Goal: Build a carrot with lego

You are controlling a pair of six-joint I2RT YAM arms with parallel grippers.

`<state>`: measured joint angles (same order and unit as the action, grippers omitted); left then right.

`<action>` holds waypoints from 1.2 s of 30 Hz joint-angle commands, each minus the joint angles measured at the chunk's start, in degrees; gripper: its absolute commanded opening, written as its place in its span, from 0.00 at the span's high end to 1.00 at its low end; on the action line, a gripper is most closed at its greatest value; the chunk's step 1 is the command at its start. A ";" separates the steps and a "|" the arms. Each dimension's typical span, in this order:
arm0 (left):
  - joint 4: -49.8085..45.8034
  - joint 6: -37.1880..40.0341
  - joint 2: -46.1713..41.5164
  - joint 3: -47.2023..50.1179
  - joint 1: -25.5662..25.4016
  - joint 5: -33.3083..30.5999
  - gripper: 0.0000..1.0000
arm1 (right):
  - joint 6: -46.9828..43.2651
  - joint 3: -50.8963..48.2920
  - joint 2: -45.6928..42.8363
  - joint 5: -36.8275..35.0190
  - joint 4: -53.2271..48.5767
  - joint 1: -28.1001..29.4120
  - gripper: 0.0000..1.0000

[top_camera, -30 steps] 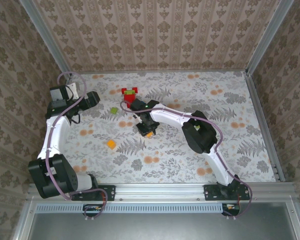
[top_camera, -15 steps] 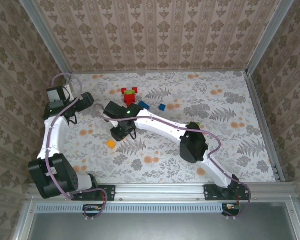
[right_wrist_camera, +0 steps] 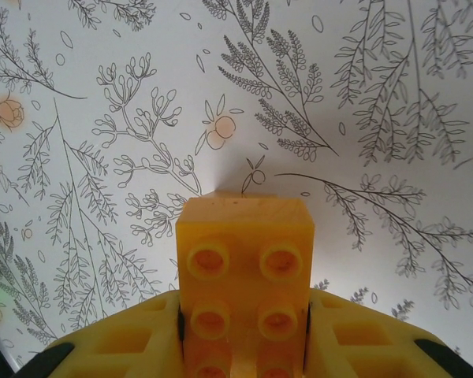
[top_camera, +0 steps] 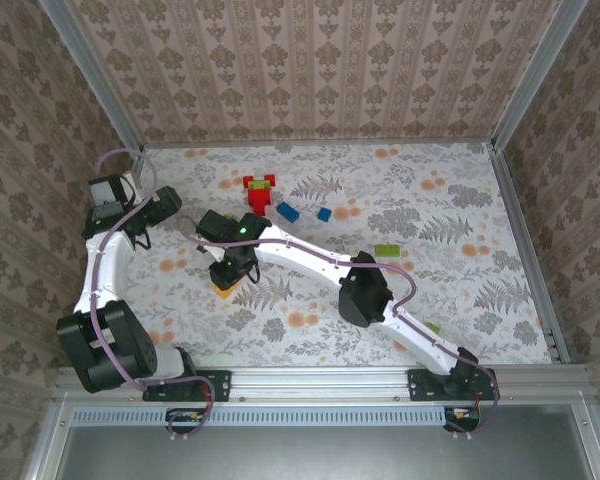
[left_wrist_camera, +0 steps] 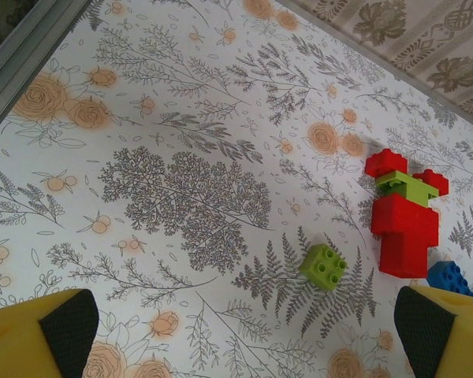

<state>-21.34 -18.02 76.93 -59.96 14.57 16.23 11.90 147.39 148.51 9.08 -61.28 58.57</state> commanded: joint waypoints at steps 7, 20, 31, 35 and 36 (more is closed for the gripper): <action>0.36 -0.54 0.59 0.65 0.13 1.52 0.00 | -0.99 4.83 3.33 3.05 1.62 0.32 0.64; 0.67 -0.32 0.59 0.59 0.03 2.53 0.00 | -1.97 8.23 5.74 1.82 -1.24 0.73 0.63; 0.64 -0.11 0.50 0.64 0.09 2.89 0.00 | -1.88 8.27 6.36 1.82 -1.26 1.11 0.64; 0.73 -0.11 0.46 0.65 0.08 3.02 0.00 | -2.13 8.34 6.62 1.23 -2.12 1.20 0.63; 0.78 -0.17 0.50 0.70 -0.02 3.02 0.00 | -2.22 8.33 6.71 0.84 -2.48 1.20 0.64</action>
<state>-20.97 -18.02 77.14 -59.96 14.57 18.20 10.59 154.01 153.75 11.16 -60.69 59.33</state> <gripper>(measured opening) 0.999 0.368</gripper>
